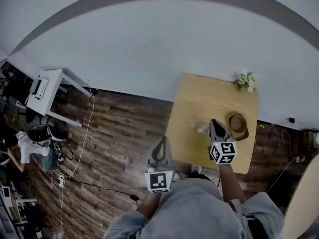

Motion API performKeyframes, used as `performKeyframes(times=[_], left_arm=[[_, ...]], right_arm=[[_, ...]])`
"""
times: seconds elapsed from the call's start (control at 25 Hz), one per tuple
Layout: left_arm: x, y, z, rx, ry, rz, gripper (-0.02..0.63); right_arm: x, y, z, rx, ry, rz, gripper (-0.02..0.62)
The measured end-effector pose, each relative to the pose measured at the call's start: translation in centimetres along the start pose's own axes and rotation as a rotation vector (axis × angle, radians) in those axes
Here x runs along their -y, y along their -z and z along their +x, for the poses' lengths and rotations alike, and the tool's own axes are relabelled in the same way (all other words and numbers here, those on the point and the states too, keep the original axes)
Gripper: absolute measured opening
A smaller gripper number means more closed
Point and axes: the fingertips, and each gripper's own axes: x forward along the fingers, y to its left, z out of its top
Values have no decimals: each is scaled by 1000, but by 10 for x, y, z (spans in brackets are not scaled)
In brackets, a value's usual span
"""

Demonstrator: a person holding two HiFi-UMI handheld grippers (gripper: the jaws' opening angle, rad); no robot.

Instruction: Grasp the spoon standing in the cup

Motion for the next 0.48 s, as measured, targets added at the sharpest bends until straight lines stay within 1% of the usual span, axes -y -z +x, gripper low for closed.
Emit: performKeyframes(times=[0.24, 0.48], left_arm=[[9, -5, -12, 28, 59, 2, 2], [15, -8, -24, 40, 120, -1, 2]], right_arm=[[-16, -37, -36, 111, 20, 7, 2], [-27, -66, -77, 204, 66, 24, 0]])
